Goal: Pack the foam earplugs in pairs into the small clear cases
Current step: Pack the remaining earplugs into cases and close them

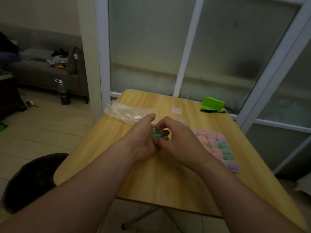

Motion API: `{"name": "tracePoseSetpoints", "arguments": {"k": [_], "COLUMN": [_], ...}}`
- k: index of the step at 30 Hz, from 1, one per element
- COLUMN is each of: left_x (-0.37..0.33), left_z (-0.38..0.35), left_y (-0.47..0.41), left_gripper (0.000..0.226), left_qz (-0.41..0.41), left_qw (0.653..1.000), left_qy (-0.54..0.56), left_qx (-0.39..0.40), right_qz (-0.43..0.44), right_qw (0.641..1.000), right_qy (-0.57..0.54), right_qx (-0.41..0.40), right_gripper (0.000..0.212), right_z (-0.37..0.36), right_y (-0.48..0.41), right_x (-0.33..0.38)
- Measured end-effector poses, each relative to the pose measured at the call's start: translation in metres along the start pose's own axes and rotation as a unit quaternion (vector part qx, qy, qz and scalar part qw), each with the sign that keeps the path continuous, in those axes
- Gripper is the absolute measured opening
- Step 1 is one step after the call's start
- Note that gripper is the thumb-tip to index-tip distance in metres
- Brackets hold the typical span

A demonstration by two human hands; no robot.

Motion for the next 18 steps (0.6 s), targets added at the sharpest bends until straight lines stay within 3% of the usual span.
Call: {"name": "tracePoseSetpoints", "arguments": {"k": [5,11,15,18], "left_x": [0.001,0.006,0.005,0.005], "left_z": [-0.007,-0.008,-0.006,-0.002], "left_y": [0.010,0.011,0.012,0.011], "left_gripper": [0.043,0.033,0.030,0.027], "left_qz": [-0.031,-0.056,-0.071,-0.087], "left_qw": [0.999,0.991,0.987,0.985], "left_qy": [-0.028,-0.104,-0.139,-0.143], "left_qx": [0.033,0.060,0.039,0.031], "right_qz": [-0.016,-0.016,-0.001,0.011], "right_qw": [0.999,0.998,1.000,0.999], "right_qy": [-0.028,-0.055,-0.007,0.016], "right_qx": [-0.026,-0.023,-0.027,-0.033], "right_gripper": [0.035,0.064,0.065,0.055], "right_z": [0.005,0.006,0.005,-0.002], "right_y": [0.002,0.006,0.010,0.013], "right_x": [-0.007,-0.012,-0.010,-0.003]}}
Point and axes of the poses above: each hand's wrist, its own y-axis away from the middle knuckle, its own z-axis out of the back of the hand, x = y × z, the point moved 3 cm from there along -y, towards the middle knuckle, and after that the axes turned 2 degrees about z, right-handed, at the moved point
